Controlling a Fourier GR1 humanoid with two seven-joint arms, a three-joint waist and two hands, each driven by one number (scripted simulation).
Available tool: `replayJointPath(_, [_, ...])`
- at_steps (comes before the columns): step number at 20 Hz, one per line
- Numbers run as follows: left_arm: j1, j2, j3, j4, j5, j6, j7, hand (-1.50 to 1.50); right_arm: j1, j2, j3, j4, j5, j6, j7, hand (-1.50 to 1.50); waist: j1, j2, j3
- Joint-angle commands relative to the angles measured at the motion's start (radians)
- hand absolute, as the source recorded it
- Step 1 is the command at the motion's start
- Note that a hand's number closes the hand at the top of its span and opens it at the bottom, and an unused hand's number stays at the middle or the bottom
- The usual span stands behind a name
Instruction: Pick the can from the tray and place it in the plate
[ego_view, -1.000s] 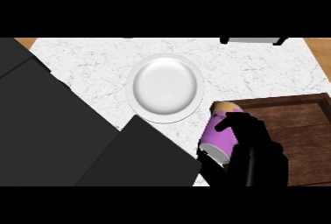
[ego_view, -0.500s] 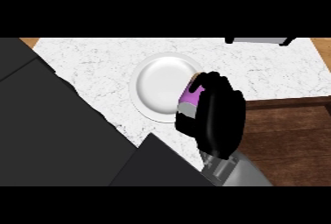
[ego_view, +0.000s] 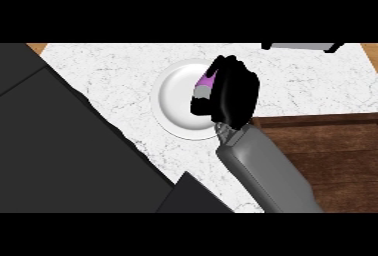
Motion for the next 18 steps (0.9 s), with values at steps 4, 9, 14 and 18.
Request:
replayJointPath(4, [0.020, -0.043, -0.070, 0.012, -0.007, -0.032, 0.064, 0.00, -0.078, 0.006, -0.056, 0.217, -0.056, -0.265, 0.148, -1.50, 0.010, 0.024, 0.011])
replayJointPath(9, [0.016, -0.041, -0.063, 0.052, -0.006, -0.051, 0.041, 0.00, -0.098, 0.006, -0.092, 0.322, -0.132, -0.416, 0.111, -1.50, 0.013, 0.031, 0.011])
replayJointPath(14, [0.015, -0.038, -0.055, 0.034, -0.010, -0.043, 0.053, 0.00, -0.142, 0.006, -0.145, 0.313, -0.152, -0.601, 0.066, -1.50, -0.008, 0.021, 0.011])
replayJointPath(18, [0.047, -0.051, -0.049, 0.057, -0.011, -0.040, 0.022, 0.00, -0.076, 0.006, -0.142, 0.260, -0.171, -0.776, 0.042, -1.50, -0.030, 0.016, 0.011])
